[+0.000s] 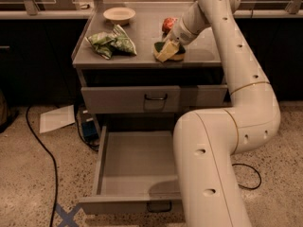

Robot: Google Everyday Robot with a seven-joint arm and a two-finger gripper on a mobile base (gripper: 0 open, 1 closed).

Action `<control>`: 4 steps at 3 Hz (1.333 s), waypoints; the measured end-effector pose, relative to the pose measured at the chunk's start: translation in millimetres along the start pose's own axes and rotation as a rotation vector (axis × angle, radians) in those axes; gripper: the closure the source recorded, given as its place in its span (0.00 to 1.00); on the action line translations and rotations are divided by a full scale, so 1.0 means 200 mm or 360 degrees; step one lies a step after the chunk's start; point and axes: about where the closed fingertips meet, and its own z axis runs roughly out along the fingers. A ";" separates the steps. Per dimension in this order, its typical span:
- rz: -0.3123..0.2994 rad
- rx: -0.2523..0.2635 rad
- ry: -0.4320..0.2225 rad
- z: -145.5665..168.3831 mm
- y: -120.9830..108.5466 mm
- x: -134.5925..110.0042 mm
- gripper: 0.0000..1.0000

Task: Pick sponge from middle drawer and place on counter

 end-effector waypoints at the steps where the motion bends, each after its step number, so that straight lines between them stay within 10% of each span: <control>1: 0.0000 0.0000 0.0000 0.00 0.00 0.00 0.36; 3: 0.0000 0.0000 0.0000 0.00 0.00 0.00 0.00; 4: 0.0000 0.0000 0.0000 0.00 0.00 0.00 0.00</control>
Offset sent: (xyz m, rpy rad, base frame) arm 0.0000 0.0000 0.0000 0.0000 0.0000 0.0000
